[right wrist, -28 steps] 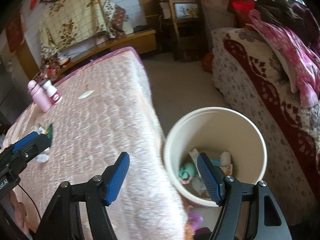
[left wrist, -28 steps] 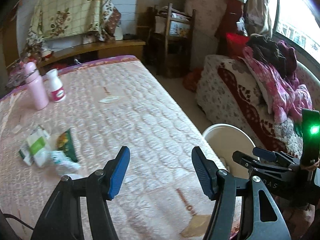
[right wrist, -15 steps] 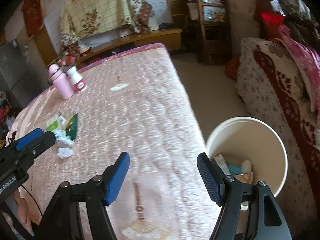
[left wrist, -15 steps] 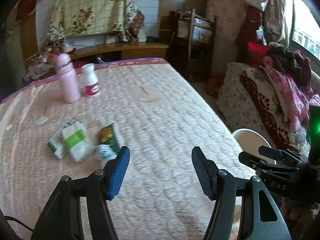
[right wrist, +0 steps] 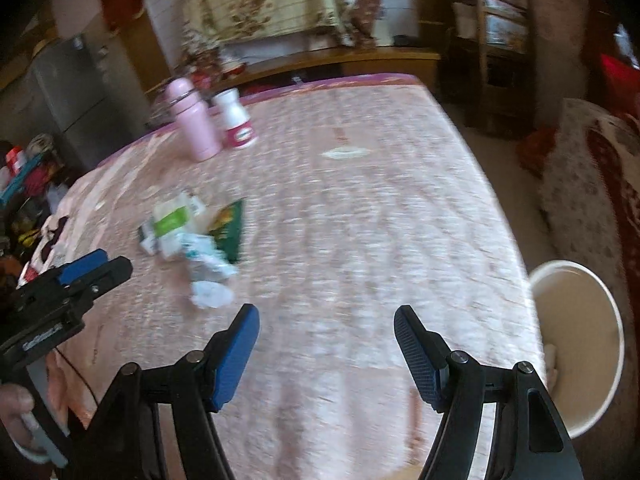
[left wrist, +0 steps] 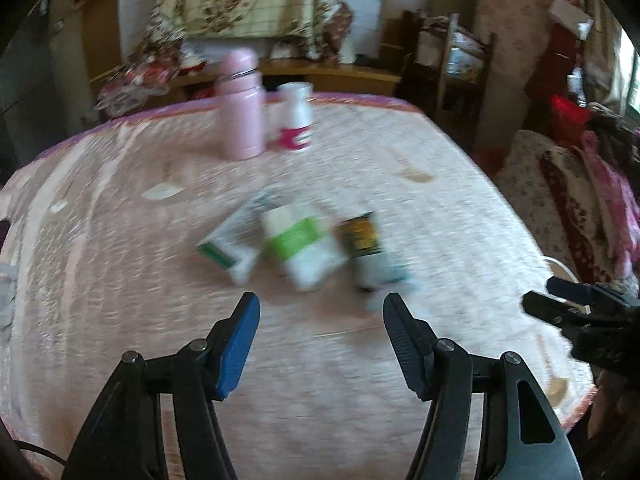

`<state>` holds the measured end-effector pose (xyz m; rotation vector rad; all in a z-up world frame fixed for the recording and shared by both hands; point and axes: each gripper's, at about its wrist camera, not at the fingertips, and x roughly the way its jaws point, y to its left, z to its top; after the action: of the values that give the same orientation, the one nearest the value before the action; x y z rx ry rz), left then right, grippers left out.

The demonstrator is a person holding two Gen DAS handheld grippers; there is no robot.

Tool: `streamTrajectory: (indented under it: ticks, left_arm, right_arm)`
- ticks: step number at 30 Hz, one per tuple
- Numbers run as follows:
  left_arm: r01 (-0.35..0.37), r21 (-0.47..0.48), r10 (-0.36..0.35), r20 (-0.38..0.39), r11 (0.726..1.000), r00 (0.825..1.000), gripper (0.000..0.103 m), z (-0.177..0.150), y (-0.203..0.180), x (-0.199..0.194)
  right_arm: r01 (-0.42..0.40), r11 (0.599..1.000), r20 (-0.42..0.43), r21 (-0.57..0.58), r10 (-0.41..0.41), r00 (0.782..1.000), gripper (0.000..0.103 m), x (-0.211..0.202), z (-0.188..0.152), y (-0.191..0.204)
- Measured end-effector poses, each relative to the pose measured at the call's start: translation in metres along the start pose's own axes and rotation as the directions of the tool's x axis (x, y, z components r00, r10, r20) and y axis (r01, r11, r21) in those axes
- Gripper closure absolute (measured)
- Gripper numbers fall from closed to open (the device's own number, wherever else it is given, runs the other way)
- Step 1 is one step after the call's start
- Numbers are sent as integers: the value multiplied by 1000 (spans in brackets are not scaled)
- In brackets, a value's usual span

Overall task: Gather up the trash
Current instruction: 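Move both tools back to the bed above the remaining packs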

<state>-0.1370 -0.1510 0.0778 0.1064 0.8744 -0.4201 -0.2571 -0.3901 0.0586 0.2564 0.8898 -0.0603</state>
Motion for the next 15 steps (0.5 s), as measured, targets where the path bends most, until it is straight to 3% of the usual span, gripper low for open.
streamTrajectory:
  ticks: [4, 8, 15]
  left_arm:
    - [-40, -54, 38, -31, 998, 999, 38, 0, 40, 9]
    - [-22, -116, 16, -49, 993, 999, 38, 3, 65, 17]
    - [0, -126, -6, -50, 992, 999, 38, 8, 67, 27]
  right_arm:
    - [-48, 998, -23, -34, 47, 999, 30, 22, 9, 23]
    - [-143, 989, -64, -38, 141, 988, 30, 49, 18, 46]
    - [-193, 976, -60, -97, 188, 980, 30, 83, 31, 82]
